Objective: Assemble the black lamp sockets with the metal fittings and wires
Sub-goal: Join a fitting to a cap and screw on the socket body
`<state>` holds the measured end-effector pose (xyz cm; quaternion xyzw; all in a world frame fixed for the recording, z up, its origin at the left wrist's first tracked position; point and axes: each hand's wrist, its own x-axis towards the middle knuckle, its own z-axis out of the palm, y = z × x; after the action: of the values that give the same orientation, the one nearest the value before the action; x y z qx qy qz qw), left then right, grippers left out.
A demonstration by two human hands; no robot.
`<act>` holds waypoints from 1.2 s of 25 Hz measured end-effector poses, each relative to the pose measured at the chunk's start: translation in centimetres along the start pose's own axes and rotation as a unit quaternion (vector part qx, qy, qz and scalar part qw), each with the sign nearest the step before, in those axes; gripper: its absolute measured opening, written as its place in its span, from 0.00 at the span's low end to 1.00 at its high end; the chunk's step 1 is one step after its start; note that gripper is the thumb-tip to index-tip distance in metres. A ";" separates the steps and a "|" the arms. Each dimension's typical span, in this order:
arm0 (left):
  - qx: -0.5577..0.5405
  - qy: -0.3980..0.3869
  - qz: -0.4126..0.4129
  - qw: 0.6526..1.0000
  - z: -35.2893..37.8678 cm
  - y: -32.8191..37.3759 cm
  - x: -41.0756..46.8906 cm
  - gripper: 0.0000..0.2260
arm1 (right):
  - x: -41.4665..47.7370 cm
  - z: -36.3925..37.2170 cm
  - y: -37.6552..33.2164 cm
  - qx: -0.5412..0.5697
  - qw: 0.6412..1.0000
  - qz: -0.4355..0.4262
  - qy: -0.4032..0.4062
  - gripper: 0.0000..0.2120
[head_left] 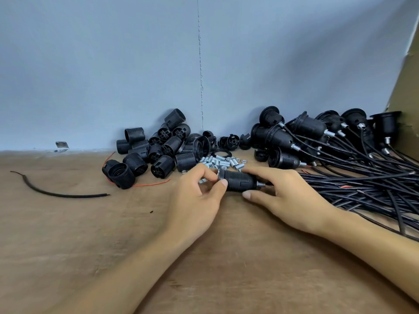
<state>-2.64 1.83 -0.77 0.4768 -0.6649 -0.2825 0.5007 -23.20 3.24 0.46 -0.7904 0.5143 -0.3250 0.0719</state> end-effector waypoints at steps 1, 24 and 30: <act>-0.001 -0.007 -0.005 1.000 0.1 0.1 -0.1 0.08 | 0.1 0.1 0.0 0.015 1.000 -0.007 0.007 0.20; -0.040 -0.037 0.057 0.997 -0.2 0.7 -1.1 0.10 | 0.1 -0.1 0.1 0.067 0.998 0.009 -0.007 0.11; -0.039 -0.036 0.074 0.996 0.0 0.1 -0.9 0.09 | 0.1 0.2 0.3 0.038 0.999 -0.013 -0.017 0.19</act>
<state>-2.67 2.73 -1.03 0.3957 -0.7045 -0.2872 0.5145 -23.30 3.00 0.20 -0.7990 0.4899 -0.3320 0.1067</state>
